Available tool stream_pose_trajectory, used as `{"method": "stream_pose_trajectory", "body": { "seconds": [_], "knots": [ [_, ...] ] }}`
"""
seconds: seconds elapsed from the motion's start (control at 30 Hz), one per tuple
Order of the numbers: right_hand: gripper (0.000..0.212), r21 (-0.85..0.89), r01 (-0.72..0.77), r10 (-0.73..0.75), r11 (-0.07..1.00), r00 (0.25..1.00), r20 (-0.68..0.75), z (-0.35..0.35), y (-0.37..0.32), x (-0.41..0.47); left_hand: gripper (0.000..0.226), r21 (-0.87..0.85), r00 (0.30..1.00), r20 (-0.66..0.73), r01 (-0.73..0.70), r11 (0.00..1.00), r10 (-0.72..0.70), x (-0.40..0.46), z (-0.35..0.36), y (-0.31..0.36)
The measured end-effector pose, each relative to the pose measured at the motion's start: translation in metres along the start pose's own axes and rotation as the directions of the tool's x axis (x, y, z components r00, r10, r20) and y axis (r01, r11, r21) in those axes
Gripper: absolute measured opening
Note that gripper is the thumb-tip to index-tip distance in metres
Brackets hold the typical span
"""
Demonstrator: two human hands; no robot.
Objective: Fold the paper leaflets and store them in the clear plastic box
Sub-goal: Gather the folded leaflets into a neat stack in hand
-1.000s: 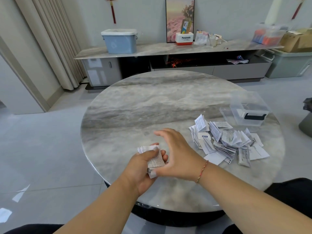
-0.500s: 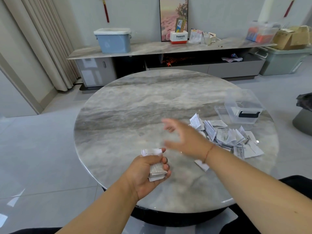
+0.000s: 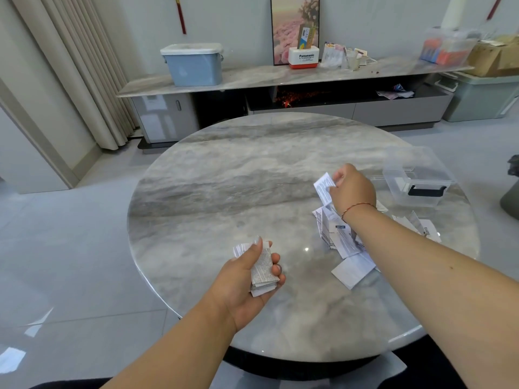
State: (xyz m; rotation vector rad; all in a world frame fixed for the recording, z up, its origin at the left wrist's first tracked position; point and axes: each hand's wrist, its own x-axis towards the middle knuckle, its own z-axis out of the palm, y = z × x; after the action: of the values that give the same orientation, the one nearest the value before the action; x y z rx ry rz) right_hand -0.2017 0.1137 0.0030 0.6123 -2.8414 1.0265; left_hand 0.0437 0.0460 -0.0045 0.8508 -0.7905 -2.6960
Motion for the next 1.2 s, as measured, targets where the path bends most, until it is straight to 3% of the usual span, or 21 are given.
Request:
{"method": "stream_pose_trajectory", "body": {
  "seconds": [0.1,0.2,0.3,0.4,0.5,0.6,0.67,0.7,0.77,0.8,0.87,0.97,1.0,1.03,1.07,1.13,1.2],
  "knots": [
    [0.018,0.359,0.083,-0.077,0.930,0.997,-0.030,-0.024,-0.035,-0.040,0.049,-0.045,0.999,0.001,-0.032,0.998,0.032,0.001,-0.001,0.000],
    [0.019,0.576,0.055,-0.160,0.815,0.978,0.134,-0.035,-0.060,-0.107,0.061,-0.082,0.997,0.019,-0.073,0.994,0.075,0.003,0.000,0.000],
    [0.017,0.620,-0.038,-0.177,0.784,0.943,0.282,-0.030,-0.064,-0.154,0.068,-0.035,0.992,0.072,-0.100,0.994,0.102,0.002,0.005,-0.001],
    [0.017,0.649,-0.110,-0.152,0.752,0.931,0.333,-0.023,-0.061,-0.164,0.068,-0.003,0.984,0.134,-0.118,0.993,0.117,-0.004,0.009,-0.002],
    [0.020,0.651,-0.108,-0.150,0.751,0.933,0.327,-0.020,-0.060,-0.167,0.044,0.037,0.975,0.175,-0.147,0.988,0.139,-0.011,0.013,-0.001],
    [0.015,0.564,-0.022,-0.190,0.826,0.931,0.313,-0.018,-0.058,-0.170,0.025,0.055,0.981,0.134,-0.152,0.987,0.143,-0.013,0.012,0.000],
    [0.031,0.410,0.179,-0.307,0.895,0.913,0.271,-0.022,-0.053,-0.167,0.032,0.049,0.988,0.091,-0.130,0.990,0.125,-0.011,0.007,0.001],
    [0.051,0.324,0.314,-0.406,0.892,0.873,0.270,-0.025,-0.051,-0.164,0.034,0.062,0.991,0.074,-0.119,0.991,0.114,-0.010,0.004,0.001],
    [0.091,0.202,0.578,-0.610,0.790,0.712,0.347,-0.029,-0.048,-0.156,0.032,0.129,0.993,0.075,-0.096,0.987,0.087,-0.009,0.002,0.001],
    [0.101,0.165,0.665,-0.667,0.728,0.632,0.396,-0.030,-0.048,-0.153,0.030,0.189,0.993,0.096,-0.082,0.978,0.064,-0.010,0.003,-0.001],
    [0.101,0.163,0.723,-0.700,0.671,0.547,0.459,-0.029,-0.049,-0.151,0.021,0.282,0.990,0.140,-0.061,0.958,0.022,-0.013,0.006,-0.004],
    [0.095,0.257,0.666,-0.677,0.700,0.505,0.535,-0.030,-0.048,-0.150,0.015,0.258,0.992,0.126,-0.015,0.966,-0.018,-0.014,0.007,-0.008],
    [0.093,0.301,0.600,-0.646,0.742,0.519,0.560,-0.030,-0.045,-0.146,0.018,0.234,0.995,0.099,0.003,0.972,-0.027,-0.012,0.006,-0.008],
    [0.087,0.315,0.514,-0.593,0.798,0.581,0.557,-0.031,-0.041,-0.138,0.023,0.208,0.997,0.069,0.017,0.978,-0.032,-0.009,0.004,-0.008],
    [0.076,0.272,0.419,-0.500,0.866,0.699,0.512,-0.030,-0.035,-0.126,0.027,0.182,0.999,0.043,0.024,0.983,-0.032,-0.006,0.001,-0.008],
    [0.054,0.012,0.231,-0.222,0.973,0.922,0.318,-0.026,-0.022,-0.097,0.027,0.141,1.000,-0.003,0.024,0.990,-0.024,-0.002,-0.003,-0.008],
    [0.050,-0.233,0.087,-0.041,0.968,0.980,0.195,-0.018,-0.012,-0.076,0.022,0.119,0.999,-0.047,0.028,0.992,-0.022,0.001,-0.005,-0.009]
  ]
}}
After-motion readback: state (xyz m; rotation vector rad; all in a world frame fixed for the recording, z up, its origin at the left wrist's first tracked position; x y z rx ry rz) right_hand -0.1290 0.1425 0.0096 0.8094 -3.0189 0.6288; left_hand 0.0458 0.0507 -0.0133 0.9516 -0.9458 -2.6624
